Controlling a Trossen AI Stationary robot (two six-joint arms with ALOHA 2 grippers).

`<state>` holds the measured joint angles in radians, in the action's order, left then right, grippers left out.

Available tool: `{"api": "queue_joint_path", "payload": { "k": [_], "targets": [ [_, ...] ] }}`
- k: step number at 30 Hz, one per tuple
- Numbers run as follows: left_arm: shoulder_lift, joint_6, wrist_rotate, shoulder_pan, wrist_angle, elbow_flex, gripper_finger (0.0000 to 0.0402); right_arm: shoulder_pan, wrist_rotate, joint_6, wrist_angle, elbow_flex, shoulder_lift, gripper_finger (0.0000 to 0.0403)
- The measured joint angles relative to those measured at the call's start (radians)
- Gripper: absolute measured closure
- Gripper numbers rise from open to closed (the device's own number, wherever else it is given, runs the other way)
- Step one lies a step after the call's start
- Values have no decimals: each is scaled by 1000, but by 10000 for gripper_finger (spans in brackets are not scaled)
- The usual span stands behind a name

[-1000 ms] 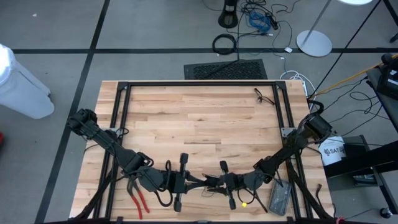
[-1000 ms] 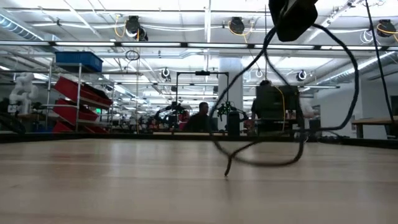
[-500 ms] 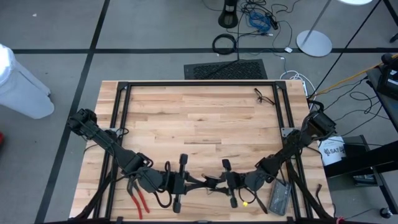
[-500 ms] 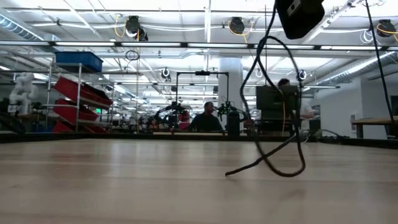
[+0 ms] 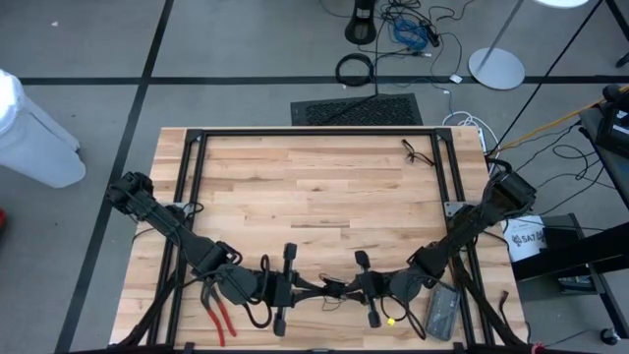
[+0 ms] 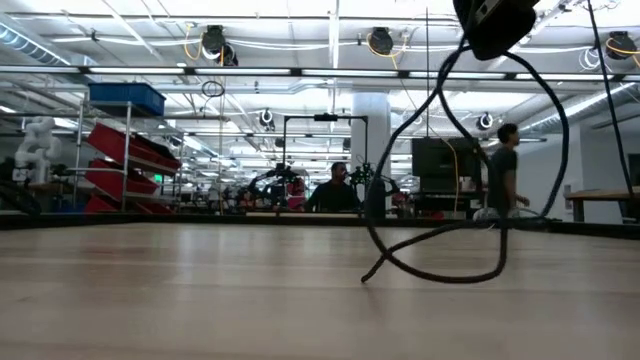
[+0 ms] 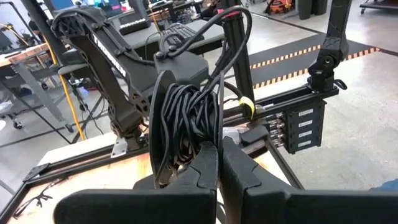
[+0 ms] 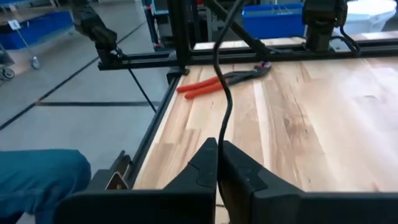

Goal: Coil cords
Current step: Coil the black wire onto the black spool

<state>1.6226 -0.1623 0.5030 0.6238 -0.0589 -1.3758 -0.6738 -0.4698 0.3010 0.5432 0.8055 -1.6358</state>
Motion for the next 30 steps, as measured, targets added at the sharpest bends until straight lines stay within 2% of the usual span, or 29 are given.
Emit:
{"api": "queue_joint_path", "payload": {
  "k": [5,12,17,22,30],
  "targets": [
    [0,0,1,8,11,0,399,-25,0,28,-111,0,62,401],
    [-1,33,1,8,113,0,399,-82,0,95,-264,0,163,402],
    [-1,52,3,5,216,0,399,-124,-33,133,-298,11,207,402],
    [-1,88,3,5,293,0,399,-142,-56,170,-499,127,207,403],
    [-1,199,-27,-8,379,0,399,-142,-54,161,-891,438,122,403]
  ]
}}
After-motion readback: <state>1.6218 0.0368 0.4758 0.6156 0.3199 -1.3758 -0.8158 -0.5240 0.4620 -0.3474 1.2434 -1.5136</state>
